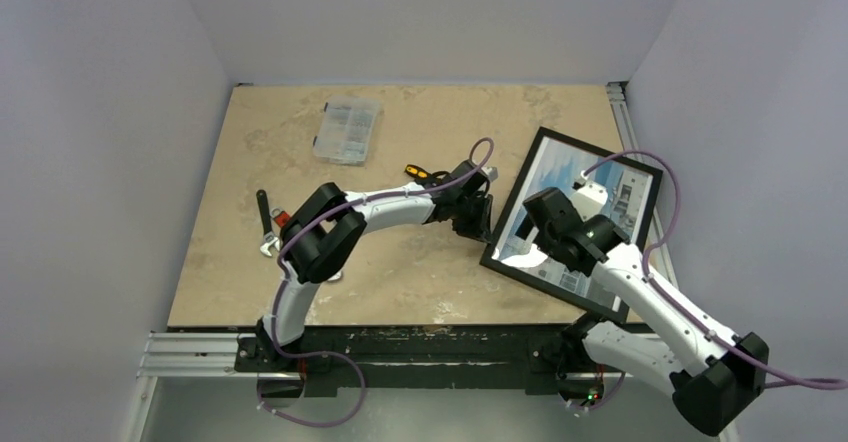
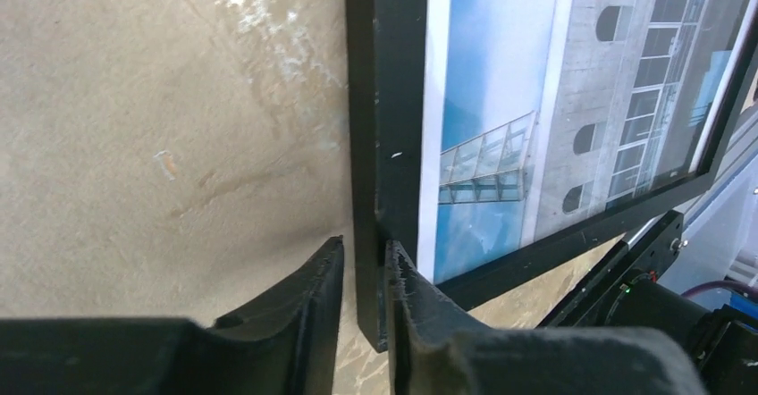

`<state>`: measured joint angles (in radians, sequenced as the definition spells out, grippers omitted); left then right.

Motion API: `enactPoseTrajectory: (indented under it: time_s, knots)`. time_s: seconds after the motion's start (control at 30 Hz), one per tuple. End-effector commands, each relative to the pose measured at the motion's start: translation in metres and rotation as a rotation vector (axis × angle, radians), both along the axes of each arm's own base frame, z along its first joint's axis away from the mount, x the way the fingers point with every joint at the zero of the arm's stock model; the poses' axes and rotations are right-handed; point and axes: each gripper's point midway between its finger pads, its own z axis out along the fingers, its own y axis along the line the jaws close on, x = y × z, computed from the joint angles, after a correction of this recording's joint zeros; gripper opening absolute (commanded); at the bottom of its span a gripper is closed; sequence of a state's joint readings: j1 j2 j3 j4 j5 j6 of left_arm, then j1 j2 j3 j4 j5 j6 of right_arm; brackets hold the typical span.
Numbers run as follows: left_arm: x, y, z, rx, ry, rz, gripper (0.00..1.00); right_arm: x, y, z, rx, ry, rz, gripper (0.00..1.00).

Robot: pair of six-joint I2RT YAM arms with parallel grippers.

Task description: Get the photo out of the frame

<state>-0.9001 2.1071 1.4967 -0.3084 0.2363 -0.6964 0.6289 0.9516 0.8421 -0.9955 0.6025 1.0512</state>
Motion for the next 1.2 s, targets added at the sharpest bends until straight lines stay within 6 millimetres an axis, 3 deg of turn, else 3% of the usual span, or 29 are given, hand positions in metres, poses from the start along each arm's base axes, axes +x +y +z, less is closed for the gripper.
enactPoseTrajectory:
  time_s: [0.0,0.13,0.3,0.43,0.5,0.53,0.57,0.83,1.17]
  knots:
    - [0.001,0.021,0.015,-0.024,0.025,0.047,0.26,0.035,0.009,0.012,0.046,-0.029,0.059,0.98]
    - [-0.001,0.041,0.041,-0.120,0.092,0.106,0.42,0.056,0.024,0.008,0.029,0.047,0.142,0.98]
    - [0.002,0.073,0.077,-0.175,0.062,0.151,0.59,0.078,0.056,-0.014,0.064,0.153,0.252,0.89]
    - [-0.004,0.085,0.098,-0.184,0.025,0.137,0.65,0.093,0.061,-0.034,0.044,0.236,0.211,0.70]
    - [-0.010,0.087,0.105,-0.202,0.025,0.123,0.67,0.099,0.067,-0.045,0.049,0.268,0.196,0.52]
    - [-0.013,0.087,0.108,-0.211,0.025,0.115,0.68,0.103,0.069,-0.046,0.053,0.270,0.185,0.38]
    - [-0.015,0.088,0.110,-0.218,0.023,0.108,0.69,0.105,0.069,-0.050,0.052,0.277,0.172,0.32]
    - [-0.018,0.095,0.112,-0.209,-0.014,0.104,0.72,0.117,0.076,-0.074,0.043,0.325,0.169,0.37]
    - [-0.018,0.093,0.105,-0.205,0.003,0.098,0.73,0.118,0.078,-0.093,0.035,0.366,0.148,0.34]
